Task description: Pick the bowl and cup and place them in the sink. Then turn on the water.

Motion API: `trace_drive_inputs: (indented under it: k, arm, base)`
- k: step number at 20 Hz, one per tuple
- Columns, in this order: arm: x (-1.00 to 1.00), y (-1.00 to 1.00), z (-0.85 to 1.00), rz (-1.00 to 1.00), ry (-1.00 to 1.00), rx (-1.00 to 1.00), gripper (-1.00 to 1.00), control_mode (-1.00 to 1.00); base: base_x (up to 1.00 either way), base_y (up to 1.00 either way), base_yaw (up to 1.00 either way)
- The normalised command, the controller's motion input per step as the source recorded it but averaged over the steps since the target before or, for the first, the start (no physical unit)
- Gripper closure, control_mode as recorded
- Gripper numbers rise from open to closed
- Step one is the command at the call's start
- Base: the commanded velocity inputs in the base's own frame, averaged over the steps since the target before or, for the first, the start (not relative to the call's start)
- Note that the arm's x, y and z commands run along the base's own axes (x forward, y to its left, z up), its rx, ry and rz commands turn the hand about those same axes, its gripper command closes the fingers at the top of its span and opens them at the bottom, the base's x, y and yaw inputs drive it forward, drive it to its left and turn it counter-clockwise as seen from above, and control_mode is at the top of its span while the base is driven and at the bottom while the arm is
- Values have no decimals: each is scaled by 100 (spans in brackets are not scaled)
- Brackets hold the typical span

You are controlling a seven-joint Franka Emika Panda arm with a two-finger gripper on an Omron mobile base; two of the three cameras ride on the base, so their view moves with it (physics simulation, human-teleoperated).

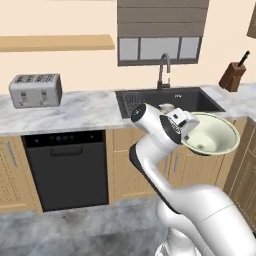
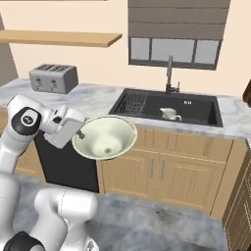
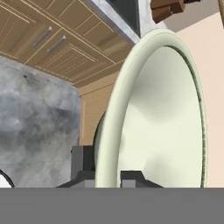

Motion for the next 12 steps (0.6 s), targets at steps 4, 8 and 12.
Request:
trace_drive_inputs:
  k: [4, 8, 12]
  arm:
    - [0, 0, 0, 0, 0, 0, 100, 100]
    - [0, 0, 0, 0, 0, 0, 100, 100]
    - [0, 0, 0, 0, 0, 0, 100, 100]
  base:
    - [68, -43, 0]
    - [65, -39, 0]
    - [61, -39, 0]
